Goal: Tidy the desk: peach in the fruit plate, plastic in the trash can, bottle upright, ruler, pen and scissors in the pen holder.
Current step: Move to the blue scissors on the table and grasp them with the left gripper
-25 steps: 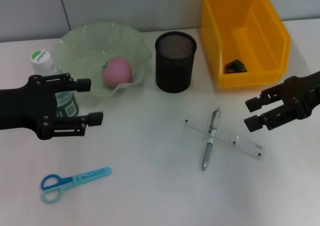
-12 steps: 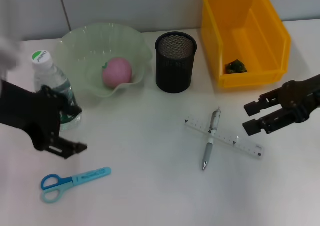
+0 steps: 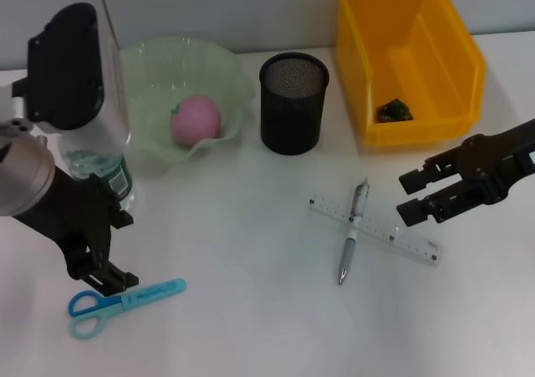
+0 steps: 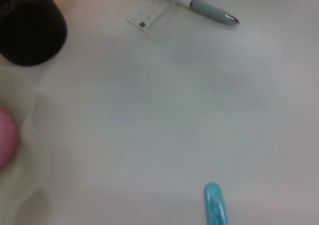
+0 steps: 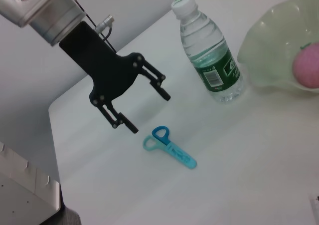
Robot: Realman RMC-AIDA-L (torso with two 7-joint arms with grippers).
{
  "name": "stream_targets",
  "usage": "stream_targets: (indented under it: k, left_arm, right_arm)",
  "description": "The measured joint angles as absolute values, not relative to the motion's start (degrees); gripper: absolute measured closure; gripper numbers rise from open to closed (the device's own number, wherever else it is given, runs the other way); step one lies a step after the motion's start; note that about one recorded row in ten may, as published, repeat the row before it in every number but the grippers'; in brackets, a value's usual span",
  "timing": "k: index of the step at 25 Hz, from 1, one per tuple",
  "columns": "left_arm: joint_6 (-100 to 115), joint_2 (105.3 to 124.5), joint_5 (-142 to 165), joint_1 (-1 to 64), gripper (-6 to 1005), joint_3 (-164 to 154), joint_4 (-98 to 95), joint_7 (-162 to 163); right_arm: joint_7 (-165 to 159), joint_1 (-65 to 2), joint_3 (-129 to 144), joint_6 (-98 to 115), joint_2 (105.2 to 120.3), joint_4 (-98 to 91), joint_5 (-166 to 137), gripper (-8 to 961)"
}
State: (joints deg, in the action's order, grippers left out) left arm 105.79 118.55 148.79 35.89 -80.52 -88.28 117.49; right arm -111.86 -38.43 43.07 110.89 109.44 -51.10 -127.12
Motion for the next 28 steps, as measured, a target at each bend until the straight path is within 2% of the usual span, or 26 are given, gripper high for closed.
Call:
stream_targets:
  k: [13, 28]
  left_arm:
    - [105.17, 118.74, 150.31, 37.39, 210, -85.96, -87.98, 127.54]
    - [100.52, 118.92, 149.47, 35.08, 211, -92.34, -86.05, 132.68]
  right_arm:
    - [-111.76, -38.85, 42.99, 110.61, 109.43, -51.09, -126.89, 191]
    - [-111.69, -38.94, 43.33, 110.62, 109.41, -51.06, -127.17, 192]
